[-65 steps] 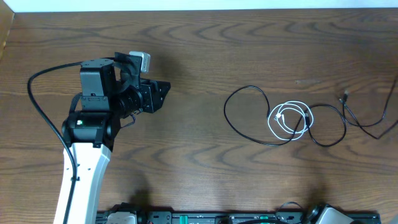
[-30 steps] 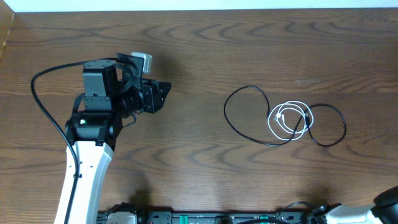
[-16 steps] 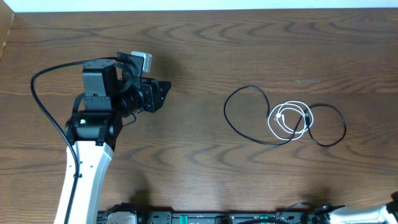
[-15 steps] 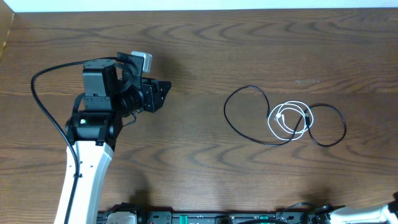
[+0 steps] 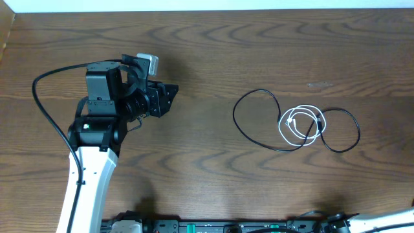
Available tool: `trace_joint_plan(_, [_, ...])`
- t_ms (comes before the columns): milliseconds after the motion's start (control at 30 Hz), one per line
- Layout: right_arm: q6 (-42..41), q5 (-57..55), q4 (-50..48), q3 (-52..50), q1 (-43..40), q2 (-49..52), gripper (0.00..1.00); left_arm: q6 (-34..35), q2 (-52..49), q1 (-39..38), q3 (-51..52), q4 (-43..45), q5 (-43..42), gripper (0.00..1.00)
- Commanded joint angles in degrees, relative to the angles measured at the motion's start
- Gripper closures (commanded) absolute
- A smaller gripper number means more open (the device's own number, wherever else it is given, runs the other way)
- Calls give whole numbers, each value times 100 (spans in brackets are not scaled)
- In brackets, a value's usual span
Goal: Untangle cables
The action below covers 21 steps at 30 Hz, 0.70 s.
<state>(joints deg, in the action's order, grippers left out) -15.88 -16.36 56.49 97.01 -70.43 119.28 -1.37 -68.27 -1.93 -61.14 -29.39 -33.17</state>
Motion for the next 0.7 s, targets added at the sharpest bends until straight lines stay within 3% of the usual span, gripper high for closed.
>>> trace_joint_plan(0, [240,568,-232,63,90,153,99,-28,-22,24,28,15,-118,50])
trace_joint_plan(200, [525,1397,-796,74,549,170,99,81,-22,24,28,35,-116,50])
trace_joint_plan(667, [501,977,-1132,74,1543,184,99,98,-22,24,28,-13,-116,50])
